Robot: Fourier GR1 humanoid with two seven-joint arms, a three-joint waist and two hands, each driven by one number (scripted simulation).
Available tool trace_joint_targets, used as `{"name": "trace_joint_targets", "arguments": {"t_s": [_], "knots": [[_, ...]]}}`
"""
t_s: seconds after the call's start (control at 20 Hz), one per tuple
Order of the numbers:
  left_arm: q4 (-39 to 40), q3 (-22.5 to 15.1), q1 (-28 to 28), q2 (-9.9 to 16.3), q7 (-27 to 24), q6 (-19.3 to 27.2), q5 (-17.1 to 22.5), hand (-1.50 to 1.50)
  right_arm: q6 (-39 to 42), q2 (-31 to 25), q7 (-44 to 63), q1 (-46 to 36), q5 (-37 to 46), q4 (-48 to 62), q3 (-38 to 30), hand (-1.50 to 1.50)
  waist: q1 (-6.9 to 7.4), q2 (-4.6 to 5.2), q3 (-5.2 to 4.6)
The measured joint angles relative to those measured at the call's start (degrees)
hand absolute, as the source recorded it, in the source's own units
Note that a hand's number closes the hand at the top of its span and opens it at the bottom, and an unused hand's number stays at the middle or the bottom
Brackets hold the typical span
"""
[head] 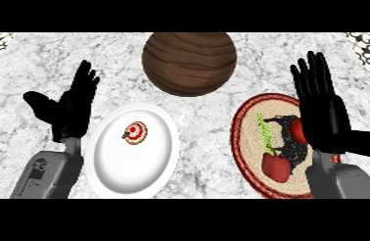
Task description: Pick the bell pepper from the placemat and place it in the bowl
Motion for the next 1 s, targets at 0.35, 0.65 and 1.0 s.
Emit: {"name": "trace_joint_targets", "arguments": {"t_s": [0.35, 0.65, 1.0], "knots": [[-1.55, -0.73, -0.19, 6.44, -1.09, 0.41, -6.97, 0.0, 19.7, -11.33, -4.16, 2.87, -4.8, 1.6, -3.17, 1.5, -0.38, -1.58, 0.06], [-4.47, -2.23, 0.98, 8.93, 0.24, 0.02, -10.2, 0.0, 28.98, -16.25, -21.61, 7.84, -3.74, 13.5, -12.4, -1.5, 0.26, -1.56, 0.15], [-6.27, -2.74, 1.82, 9.33, 1.36, -0.04, -11.86, 0.0, 34.9, -25.7, -35.36, 13.46, 8.0, 14.55, -14.0, -1.5, 0.13, -1.75, 0.03]]}}
